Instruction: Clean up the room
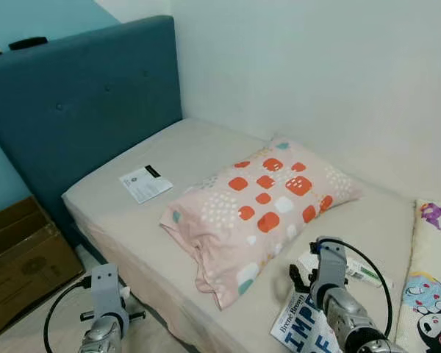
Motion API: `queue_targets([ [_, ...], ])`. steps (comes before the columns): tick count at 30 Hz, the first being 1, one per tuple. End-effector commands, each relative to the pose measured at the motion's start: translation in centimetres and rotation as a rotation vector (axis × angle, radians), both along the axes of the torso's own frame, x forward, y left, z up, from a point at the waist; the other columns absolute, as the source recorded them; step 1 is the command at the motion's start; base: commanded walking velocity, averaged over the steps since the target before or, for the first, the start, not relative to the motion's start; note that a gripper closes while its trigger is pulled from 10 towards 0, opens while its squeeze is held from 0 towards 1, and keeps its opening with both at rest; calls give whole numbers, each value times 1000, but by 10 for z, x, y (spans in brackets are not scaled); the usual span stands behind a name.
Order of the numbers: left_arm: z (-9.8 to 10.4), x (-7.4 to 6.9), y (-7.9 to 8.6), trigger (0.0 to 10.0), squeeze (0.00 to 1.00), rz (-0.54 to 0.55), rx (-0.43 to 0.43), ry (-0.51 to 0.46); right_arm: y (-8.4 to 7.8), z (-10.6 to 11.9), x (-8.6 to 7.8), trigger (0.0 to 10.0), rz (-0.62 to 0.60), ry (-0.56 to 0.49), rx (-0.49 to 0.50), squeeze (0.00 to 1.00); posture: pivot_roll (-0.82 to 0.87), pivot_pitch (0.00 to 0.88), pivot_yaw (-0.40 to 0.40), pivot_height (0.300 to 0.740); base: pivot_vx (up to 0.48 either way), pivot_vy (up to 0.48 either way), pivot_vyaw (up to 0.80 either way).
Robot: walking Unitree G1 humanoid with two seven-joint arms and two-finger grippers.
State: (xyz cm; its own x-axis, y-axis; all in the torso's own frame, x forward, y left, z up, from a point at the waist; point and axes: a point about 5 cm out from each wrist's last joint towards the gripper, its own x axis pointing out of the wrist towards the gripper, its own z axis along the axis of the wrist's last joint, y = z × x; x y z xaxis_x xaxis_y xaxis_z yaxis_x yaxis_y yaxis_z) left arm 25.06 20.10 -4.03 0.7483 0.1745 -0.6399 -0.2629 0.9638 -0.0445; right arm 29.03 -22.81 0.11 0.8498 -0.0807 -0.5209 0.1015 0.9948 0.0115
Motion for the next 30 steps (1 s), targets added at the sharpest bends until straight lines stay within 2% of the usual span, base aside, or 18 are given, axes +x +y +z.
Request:
queue_targets([
  [1, -3, -4, 0, 10000, 0, -3, 6, 24, 2, -4, -4, 10000, 12, 19, -2, 0, -161, 62, -9, 700, 0, 0, 0],
  [12, -4, -5, 0, 10000, 0, -11, 19, 36, 11, -5, -2, 10000, 74, 25, -1, 0, -161, 56, -8, 700, 0, 0, 0],
  [15, -3, -3, -2, 10000, 0, -17, 5, 23, -2, 2, 2, 10000, 2, 2, 13, 0, -156, 65, -5, 700, 0, 0, 0],
  [20, -2, -3, -1, 10000, 0, -17, 2, 15, -10, 8, 6, 10000, -35, -3, 23, 0, -149, 72, -5, 690, 0, 0, 0],
  [24, -3, -4, 0, 10000, 0, -16, 3, 16, -8, 9, 7, 10000, -30, -6, 36, 0, -146, 75, -6, 680, 0, 0, 0],
  [30, -6, -8, 1, 10000, 0, -11, 7, 29, 4, 8, 10, 10000, 16, -13, 96, 0, -141, 85, -6, 655, 0, 0, 0],
])
